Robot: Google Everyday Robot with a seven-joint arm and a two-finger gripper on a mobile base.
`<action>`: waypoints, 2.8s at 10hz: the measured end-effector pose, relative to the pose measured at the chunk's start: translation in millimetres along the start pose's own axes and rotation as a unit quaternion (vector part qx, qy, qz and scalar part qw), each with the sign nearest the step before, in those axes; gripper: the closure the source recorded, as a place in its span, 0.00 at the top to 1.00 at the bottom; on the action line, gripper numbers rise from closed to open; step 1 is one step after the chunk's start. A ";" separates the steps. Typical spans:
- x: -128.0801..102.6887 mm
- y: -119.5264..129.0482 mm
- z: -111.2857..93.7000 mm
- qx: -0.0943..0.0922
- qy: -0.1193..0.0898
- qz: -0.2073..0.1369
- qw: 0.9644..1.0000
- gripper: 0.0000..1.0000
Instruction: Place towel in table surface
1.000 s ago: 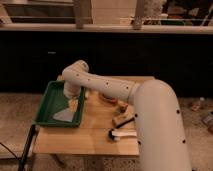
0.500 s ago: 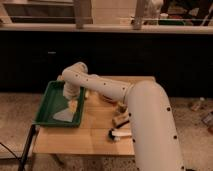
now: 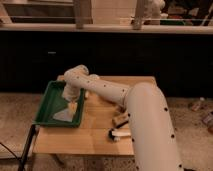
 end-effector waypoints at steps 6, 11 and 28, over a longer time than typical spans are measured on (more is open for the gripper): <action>9.4 -2.0 8.9 0.031 -0.032 -0.003 0.999 0.80; 11.1 -1.7 24.8 0.016 -0.040 -0.007 0.999 0.80; 18.7 9.4 52.2 -0.011 -0.044 -0.023 0.999 0.13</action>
